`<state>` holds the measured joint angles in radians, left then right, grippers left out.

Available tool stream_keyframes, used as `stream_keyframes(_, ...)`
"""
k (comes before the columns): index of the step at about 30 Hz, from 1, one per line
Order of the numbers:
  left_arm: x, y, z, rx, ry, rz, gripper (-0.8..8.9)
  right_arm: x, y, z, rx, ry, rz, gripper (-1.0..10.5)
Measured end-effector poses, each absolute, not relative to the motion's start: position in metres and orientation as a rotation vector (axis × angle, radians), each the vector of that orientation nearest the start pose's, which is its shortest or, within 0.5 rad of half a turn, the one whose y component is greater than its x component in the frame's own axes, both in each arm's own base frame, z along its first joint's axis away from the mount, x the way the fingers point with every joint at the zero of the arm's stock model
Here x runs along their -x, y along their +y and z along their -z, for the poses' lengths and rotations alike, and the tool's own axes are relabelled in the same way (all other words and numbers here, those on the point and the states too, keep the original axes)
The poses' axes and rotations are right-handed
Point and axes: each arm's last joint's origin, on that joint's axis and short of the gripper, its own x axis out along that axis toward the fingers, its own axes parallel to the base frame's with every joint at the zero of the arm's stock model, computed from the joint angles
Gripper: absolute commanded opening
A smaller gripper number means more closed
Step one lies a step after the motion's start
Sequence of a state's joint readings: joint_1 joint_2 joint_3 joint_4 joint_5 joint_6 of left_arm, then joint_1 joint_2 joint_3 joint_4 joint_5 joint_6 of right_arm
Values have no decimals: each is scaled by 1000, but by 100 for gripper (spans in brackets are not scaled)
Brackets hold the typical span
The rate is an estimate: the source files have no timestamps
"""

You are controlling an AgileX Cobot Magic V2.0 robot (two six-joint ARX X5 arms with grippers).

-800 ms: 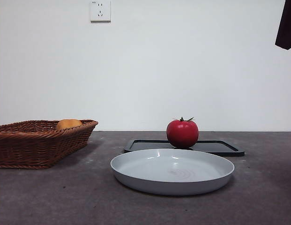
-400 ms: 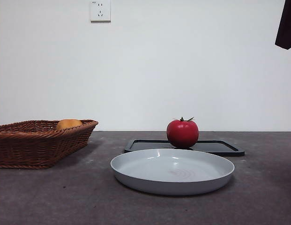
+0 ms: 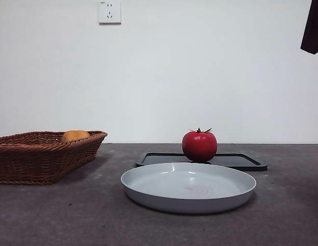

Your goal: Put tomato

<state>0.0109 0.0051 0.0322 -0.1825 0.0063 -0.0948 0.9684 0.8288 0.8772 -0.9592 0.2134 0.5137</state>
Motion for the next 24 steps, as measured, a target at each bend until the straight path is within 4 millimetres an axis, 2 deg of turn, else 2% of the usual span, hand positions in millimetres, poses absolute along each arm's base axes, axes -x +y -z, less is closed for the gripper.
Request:
stream_keyframes(9, -95, 1, -157, 96, 155, -12, 19, -88, 110, -295, 60, 894, -462, 17)
stream_keyframes(14, -95, 1, -157, 96, 155, -12, 19, -102, 97, -291, 61, 646, -355, 17)
stream_keyframes(19, -95, 1, -157, 96, 155, -12, 19, -118, 72, -257, -41, 343, -230, 17)
stream_keyframes(24, -95, 1, -157, 96, 155, -12, 19, -115, 39, -214, -166, 89, -76, 17)
